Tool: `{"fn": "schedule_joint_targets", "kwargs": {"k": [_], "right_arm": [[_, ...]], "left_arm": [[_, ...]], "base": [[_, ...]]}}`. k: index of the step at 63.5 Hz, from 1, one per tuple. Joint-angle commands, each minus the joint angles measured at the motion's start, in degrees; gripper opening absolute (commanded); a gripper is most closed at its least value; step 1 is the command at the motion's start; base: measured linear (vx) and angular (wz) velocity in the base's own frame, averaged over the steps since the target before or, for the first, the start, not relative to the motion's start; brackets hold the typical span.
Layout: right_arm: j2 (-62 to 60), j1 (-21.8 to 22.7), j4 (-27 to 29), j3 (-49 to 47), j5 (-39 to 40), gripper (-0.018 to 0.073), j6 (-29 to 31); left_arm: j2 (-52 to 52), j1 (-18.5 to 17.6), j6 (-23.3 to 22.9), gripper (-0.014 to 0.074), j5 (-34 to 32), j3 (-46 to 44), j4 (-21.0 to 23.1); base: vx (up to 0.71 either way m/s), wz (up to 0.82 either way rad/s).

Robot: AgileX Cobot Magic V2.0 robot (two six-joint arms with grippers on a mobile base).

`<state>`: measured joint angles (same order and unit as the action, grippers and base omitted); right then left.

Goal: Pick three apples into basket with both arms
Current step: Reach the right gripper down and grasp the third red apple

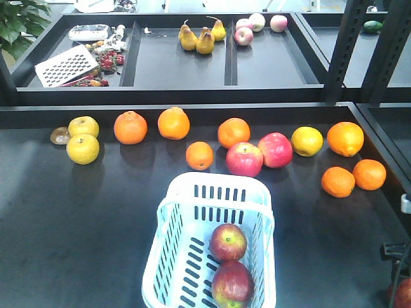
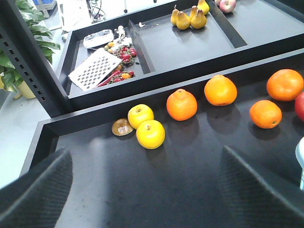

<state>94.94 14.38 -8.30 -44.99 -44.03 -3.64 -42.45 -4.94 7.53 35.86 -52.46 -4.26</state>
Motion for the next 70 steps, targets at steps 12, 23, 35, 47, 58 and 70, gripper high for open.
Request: {"fn": "schedule_joint_targets", "kwargs": {"k": [12, 23, 35, 47, 58, 70], "right_arm": [[3.49, 0.45, -1.84, -1.14, 3.15, 0.0593, -0.89], [4.65, 0.45, -2.26, -1.14, 5.35, 0.0593, -0.89], [4.84, 0.45, -2.68, -1.14, 7.66, 0.0593, -0.89], [5.79, 2.18, -2.20, -1.14, 8.22, 0.0593, -0.89], [8.01, 4.96, 1.98, -1.14, 8.67, 0.0593, 0.43], [10.83, 4.95, 7.70, -1.14, 9.07, 0.0593, 6.71]], "left_arm": [[0.14, -0.02, -0.37, 0.0590, -3.58, -1.44, 0.01], [0.14, -0.02, -0.37, 0.0590, -3.58, -1.44, 0.01], [0.14, -0.02, -0.37, 0.0590, -3.58, -1.44, 0.01], [0.14, -0.02, -0.37, 0.0590, -3.58, -1.44, 0.01], [0.14, -0.02, -0.37, 0.0590, -3.58, -1.44, 0.01], [0.14, -0.02, -0.37, 0.0590, -3.58, -1.44, 0.01]], "base": [[0.00, 0.00], [0.00, 0.00], [0.00, 0.00], [0.00, 0.00], [0.00, 0.00], [0.00, 0.00]]}}
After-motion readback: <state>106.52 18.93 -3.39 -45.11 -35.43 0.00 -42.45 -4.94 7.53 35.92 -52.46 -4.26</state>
